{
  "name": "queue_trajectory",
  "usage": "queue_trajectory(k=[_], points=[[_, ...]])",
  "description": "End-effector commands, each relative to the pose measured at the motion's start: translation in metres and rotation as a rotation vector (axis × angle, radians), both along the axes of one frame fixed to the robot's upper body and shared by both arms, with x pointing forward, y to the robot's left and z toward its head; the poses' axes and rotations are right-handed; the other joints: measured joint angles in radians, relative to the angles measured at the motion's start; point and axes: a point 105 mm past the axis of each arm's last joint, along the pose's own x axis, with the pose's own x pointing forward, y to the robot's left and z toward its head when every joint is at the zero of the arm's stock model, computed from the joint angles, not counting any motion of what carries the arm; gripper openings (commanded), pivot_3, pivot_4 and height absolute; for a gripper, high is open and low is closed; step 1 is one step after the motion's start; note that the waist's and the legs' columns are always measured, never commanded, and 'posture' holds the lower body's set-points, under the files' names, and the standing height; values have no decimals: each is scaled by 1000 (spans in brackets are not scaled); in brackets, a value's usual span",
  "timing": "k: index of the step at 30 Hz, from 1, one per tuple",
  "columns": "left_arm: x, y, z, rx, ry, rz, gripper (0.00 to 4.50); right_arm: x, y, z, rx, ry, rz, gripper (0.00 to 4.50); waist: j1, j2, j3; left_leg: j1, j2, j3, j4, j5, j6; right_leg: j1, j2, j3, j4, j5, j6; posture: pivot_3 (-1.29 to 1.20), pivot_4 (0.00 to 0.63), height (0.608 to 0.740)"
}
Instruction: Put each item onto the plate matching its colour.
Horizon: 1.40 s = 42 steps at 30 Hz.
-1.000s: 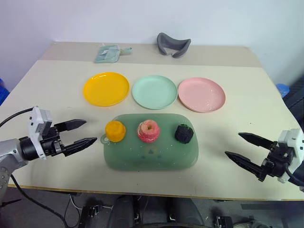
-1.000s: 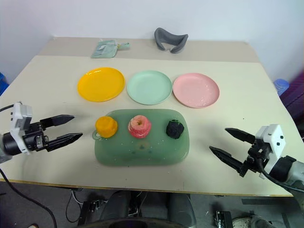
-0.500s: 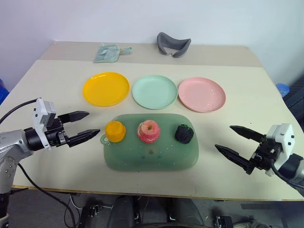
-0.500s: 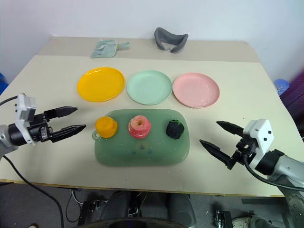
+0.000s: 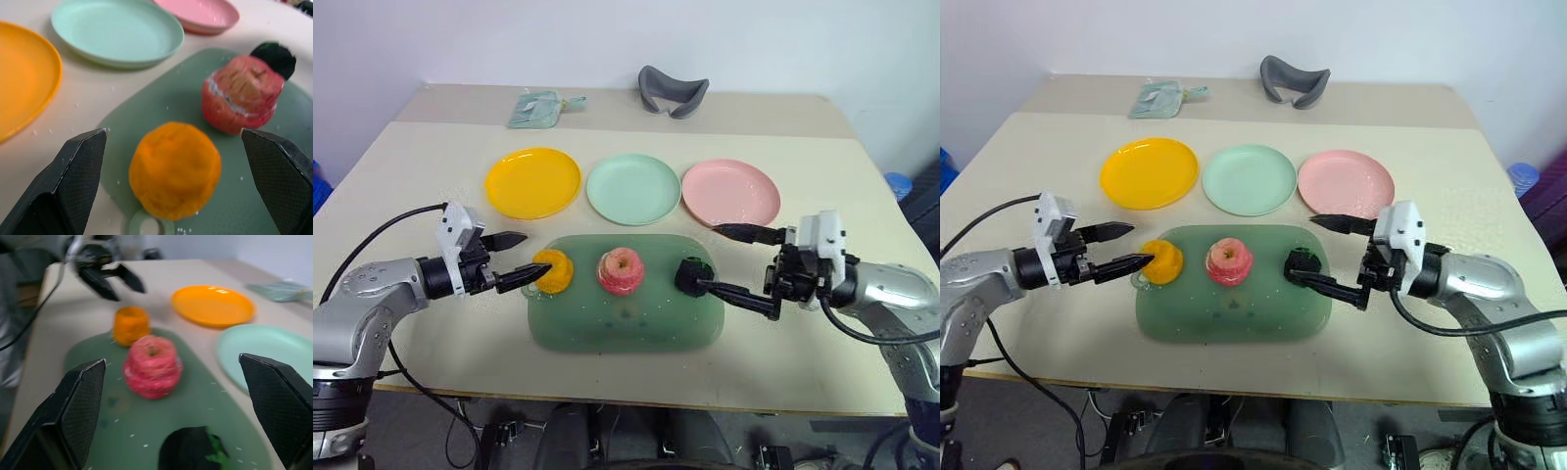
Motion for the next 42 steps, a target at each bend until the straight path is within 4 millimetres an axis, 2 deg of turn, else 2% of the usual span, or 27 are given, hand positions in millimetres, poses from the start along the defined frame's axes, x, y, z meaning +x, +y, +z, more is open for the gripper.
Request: queue_trajectory(k=[1, 12, 14, 16, 17, 22, 24, 27, 30, 35, 40, 42], points=[[4, -5, 1, 26, -14, -17, 4500, 3, 3, 3, -49, -51, 63, 4450, 1, 0, 0, 0, 0, 0, 0, 0, 0, 0, 0, 0, 0, 0, 0, 0, 150, 740], [4, -17, -39, 94, 77, -66, 4500, 9, 6, -4, -64, -84, 70, 4450, 1, 0, 0, 0, 0, 1, 0, 0, 0, 0, 0, 0, 0, 0, 0, 0, 150, 740], [7, -20, -42, 79, 66, -65, 3966, 9, 6, -6, -58, -83, 64, 4500, 1, 0, 0, 0, 0, 1, 0, 0, 0, 0, 0, 0, 0, 0, 0, 0, 150, 740], [10, -24, -40, 48, 39, -57, 3209, 8, 6, -7, -59, -82, 59, 4500, 3, 0, 0, 0, 0, 1, 1, 0, 0, 0, 0, 0, 0, 0, 0, 0, 150, 740], [12, -25, -37, 25, 17, -40, 2969, 9, 5, -7, -57, -81, 53, 4500, 2, 0, 0, 0, 0, 1, 1, 0, 0, 0, 0, 0, 0, 0, 0, 0, 150, 740], [20, -24, -12, -149, -76, 25, 2969, 12, 3, -7, -63, -106, 20, 4500, 1, 0, 0, 0, 1, 1, 1, 0, 0, 0, 0, 0, 1, 0, 0, 0, 150, 740], [31, -17, 2, -217, -142, 129, 2969, 14, 3, -6, -57, -119, 11, 4500, 0, 0, 0, 0, 1, 1, 1, 0, 0, 0, 0, 0, 1, 0, 0, 0, 150, 740], [43, -9, 10, -205, -203, 243, 2969, 16, 4, -4, -45, -128, 6, 4500, 2, -1, 0, 0, 1, 0, 2, 0, 0, 0, 0, 0, 1, 0, 0, 0, 150, 740], [73, 0, 30, -270, -229, 453, 2969, 22, 7, 0, -34, -147, -2, 4500, 7, -2, 1, 0, 0, 0, 2, 0, 0, 1, 0, 0, 1, 0, 1, 0, 150, 740], [116, 16, 46, -273, -282, 755, 2969, 36, 9, 6, -15, -176, -29, 4500, 10, -5, 3, 0, 0, -1, 5, 0, 0, 2, 0, -1, 2, 1, 1, 0, 150, 740], [141, 13, 43, -298, -296, 863, 2969, 53, 12, 8, -39, -239, -109, 4500, 6, -5, 3, 0, 0, 0, 3, 0, 0, 1, 0, -1, 2, 1, 1, 0, 150, 740], [146, 19, 31, -283, -283, 935, 2969, 61, 16, 16, 11, -241, -146, 4500, 1, -5, 3, 0, -1, 1, 3, 0, 0, 0, 0, -1, 2, 1, 1, 0, 150, 740]])
